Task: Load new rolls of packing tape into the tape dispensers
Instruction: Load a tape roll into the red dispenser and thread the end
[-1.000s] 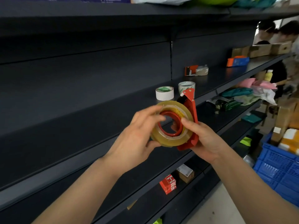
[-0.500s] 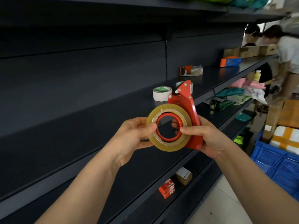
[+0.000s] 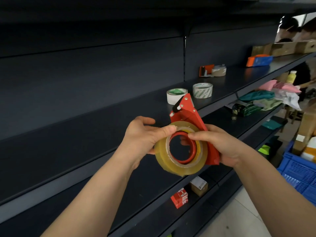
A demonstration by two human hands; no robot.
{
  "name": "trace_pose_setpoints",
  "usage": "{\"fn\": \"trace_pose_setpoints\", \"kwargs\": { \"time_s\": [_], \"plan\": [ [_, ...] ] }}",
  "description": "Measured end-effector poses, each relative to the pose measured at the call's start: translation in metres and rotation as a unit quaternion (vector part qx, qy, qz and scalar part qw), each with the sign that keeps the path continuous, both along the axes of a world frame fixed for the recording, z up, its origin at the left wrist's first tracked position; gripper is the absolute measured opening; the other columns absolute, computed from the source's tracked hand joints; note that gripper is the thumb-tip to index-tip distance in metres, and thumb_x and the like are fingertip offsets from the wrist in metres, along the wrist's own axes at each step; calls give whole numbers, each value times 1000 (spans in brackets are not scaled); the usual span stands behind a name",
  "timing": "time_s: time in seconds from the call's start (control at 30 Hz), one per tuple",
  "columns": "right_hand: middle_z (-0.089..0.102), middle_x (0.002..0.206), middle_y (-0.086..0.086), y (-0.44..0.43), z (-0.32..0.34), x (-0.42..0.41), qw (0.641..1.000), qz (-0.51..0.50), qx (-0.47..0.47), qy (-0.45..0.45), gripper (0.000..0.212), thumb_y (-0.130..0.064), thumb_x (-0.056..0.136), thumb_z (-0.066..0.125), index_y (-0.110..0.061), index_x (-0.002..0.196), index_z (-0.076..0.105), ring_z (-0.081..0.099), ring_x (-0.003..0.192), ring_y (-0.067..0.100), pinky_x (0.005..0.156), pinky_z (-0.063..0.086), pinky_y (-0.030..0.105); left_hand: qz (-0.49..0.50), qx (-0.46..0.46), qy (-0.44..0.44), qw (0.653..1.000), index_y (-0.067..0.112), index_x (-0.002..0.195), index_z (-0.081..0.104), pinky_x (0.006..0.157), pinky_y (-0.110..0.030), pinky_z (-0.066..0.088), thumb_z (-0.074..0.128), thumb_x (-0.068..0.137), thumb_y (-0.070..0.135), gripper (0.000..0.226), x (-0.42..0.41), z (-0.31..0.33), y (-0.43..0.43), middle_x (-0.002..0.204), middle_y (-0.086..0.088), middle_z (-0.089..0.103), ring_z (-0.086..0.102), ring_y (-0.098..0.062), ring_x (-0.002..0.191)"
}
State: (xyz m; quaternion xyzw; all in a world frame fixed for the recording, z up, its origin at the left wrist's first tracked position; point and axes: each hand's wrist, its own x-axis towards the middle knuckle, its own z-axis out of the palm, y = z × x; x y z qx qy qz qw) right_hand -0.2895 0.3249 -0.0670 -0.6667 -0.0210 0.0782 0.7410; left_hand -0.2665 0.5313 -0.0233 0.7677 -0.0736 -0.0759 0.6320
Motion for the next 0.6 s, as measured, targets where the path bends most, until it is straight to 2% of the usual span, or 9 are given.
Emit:
{"fn": "trace_pose_setpoints", "kwargs": {
  "time_s": [0.07,0.13,0.2,0.27,0.33,0.43,0.5,0.6],
  "plan": [
    [73,102,12,-4,-3,3,1000,-20,15,11,24,-12,90,62,-9,113,68,72,90,19,84,57,39,17,-10,-7,1000,10,120,53,59,-26,60,83,66,40,68,2,-2,-6,90,-2,76,73,-7,72],
    [73,99,11,-11,-4,7,998,-40,53,21,25,-14,91,60,-8,114,68,72,88,19,80,58,36,17,-20,-10,1000,12,114,60,63,-24,59,77,73,46,55,5,-3,-10,94,-4,76,74,-9,78],
    [72,100,10,-20,-6,11,995,-49,79,26,29,-15,90,61,-8,118,66,71,90,20,80,57,37,-4,-9,-17,1000,13,109,65,66,-24,59,76,78,39,41,5,-3,-16,91,-4,77,73,-10,79],
    [71,103,12,-29,-6,14,997,-47,64,21,31,-13,88,63,-9,119,65,70,94,21,83,56,38,-12,0,-25,1000,11,108,67,70,-28,61,79,77,27,37,6,-3,-24,89,-4,77,74,-14,81],
    [72,105,11,-36,-6,17,998,-42,39,19,30,-7,88,63,-11,118,65,71,96,21,83,56,38,7,5,-31,999,9,106,66,74,-34,62,84,68,28,46,10,-3,-33,93,-7,76,75,-18,82],
    [71,102,10,-44,-8,21,995,-61,74,25,27,-3,91,56,-9,116,66,71,92,19,80,58,38,65,7,-57,996,13,103,61,78,-41,61,86,49,49,69,14,-6,-46,98,-8,70,73,-22,84],
    [71,102,11,-50,-11,23,992,-76,101,23,27,-4,92,56,-9,116,66,71,92,19,81,57,39,55,15,-56,997,16,102,62,81,-42,60,85,54,54,65,13,-9,-53,99,-8,70,72,-23,89],
    [72,112,13,-59,-14,26,994,-72,83,11,32,-1,90,59,-10,120,63,71,102,22,89,57,43,20,0,-51,999,14,102,65,80,-43,61,83,73,29,37,14,-10,-60,97,-12,74,73,-28,86]
  ]
}}
